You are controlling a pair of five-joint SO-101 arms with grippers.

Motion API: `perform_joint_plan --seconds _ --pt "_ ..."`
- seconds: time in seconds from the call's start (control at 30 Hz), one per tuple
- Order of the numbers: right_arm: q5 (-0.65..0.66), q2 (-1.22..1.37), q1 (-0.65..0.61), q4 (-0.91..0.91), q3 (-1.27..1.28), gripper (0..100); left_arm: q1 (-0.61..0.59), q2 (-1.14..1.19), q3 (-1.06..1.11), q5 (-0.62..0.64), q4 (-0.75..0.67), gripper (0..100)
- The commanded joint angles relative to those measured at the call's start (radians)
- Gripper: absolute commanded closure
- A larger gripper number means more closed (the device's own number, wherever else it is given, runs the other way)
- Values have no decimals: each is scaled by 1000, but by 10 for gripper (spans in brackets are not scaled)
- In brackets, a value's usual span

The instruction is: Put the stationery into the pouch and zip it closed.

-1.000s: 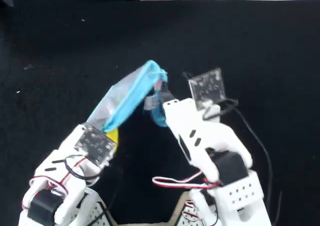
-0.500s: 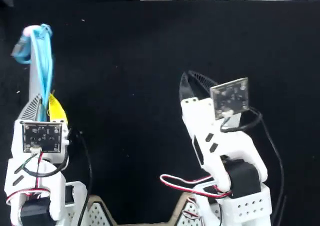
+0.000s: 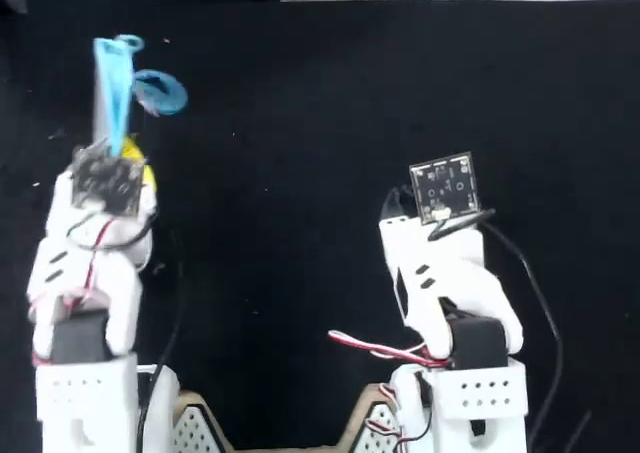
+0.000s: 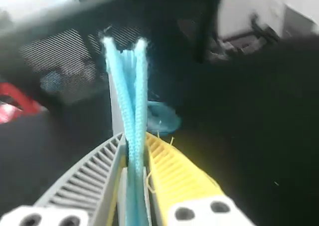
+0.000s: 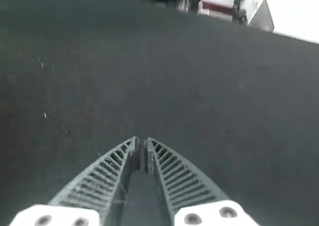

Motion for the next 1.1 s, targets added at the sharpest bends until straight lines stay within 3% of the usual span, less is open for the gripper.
perform_joint_plan --seconds 0.0,0.4,0.5,0.63,0.77,0.97,1.07 --pt "15 -12 20 6 62 984 99 203 -96 5 -124 971" --pt "14 -12 15 -14 226 984 334 589 -225 9 -155 966" --pt "14 -12 18 -72 265 984 372 657 -237 97 -153 920" --pt "17 -12 20 -112 294 984 395 704 -229 279 -153 740" --pt "17 -12 17 -115 297 984 400 707 -246 338 -153 749" --pt "14 -12 15 -115 298 984 400 644 -429 327 101 755" --pt "14 -12 15 -115 298 984 392 624 -507 327 199 706"
